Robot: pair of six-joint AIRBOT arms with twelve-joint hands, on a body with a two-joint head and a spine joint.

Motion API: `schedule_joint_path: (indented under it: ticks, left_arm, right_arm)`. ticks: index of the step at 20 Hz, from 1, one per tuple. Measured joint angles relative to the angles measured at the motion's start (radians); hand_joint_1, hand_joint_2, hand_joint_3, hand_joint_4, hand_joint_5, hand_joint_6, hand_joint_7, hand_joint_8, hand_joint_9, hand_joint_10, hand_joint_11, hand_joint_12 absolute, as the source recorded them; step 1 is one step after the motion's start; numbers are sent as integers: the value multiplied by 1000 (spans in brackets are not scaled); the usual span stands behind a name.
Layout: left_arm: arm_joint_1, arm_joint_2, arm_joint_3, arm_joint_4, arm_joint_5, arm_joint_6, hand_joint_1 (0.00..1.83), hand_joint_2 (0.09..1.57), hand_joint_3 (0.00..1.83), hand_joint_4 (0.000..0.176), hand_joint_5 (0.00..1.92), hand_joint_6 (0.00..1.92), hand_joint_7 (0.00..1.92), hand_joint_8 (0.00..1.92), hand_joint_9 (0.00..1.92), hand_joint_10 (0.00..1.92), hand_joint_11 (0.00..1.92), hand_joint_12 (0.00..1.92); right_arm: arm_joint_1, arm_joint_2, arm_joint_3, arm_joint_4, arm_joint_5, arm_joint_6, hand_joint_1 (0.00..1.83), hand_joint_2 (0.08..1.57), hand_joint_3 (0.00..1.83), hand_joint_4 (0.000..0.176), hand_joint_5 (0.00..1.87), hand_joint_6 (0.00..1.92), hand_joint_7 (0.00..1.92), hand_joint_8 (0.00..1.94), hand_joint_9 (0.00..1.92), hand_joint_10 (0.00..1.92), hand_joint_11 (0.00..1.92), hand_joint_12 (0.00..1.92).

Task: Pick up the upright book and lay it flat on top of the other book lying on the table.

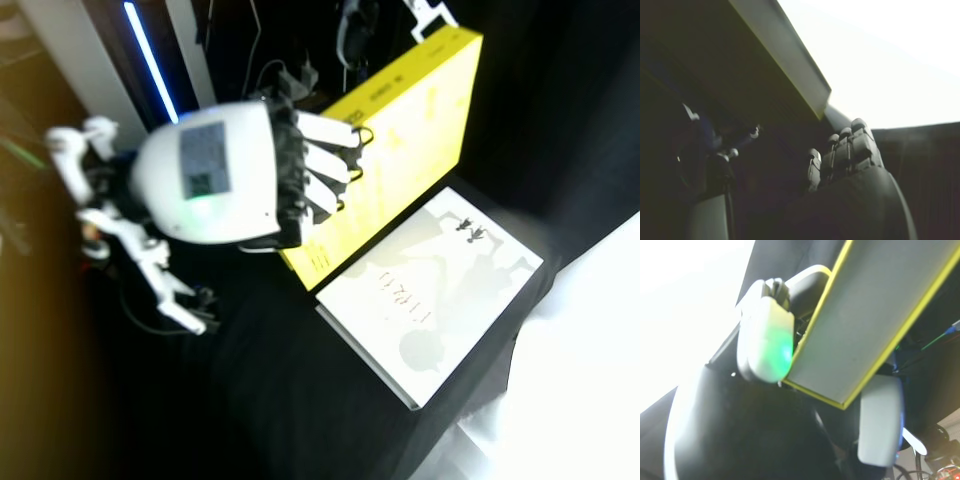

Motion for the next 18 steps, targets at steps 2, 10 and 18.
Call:
schedule_joint_path:
  ticks: [2,10,18]
  left_arm:
    - [33,8,-10,-10,-6,0,559,963,0,176,0,0,0,0,0,0,0,0]
    - [111,-6,-23,-39,-6,0,572,946,0,176,0,0,0,0,0,0,0,0]
    - [120,-36,-18,-21,1,20,559,948,0,176,0,0,0,0,0,0,0,0]
  right_arm:
    - [16,6,0,-7,-6,-2,1009,1365,10,0,549,1652,1324,1940,1550,1921,1631,1921]
    - [177,27,-25,-21,-199,-269,1309,1283,0,0,612,1165,743,1554,779,1828,962,1921]
    - [272,-34,40,-163,-414,-315,1366,1173,2,0,653,1280,933,979,912,1361,729,1580]
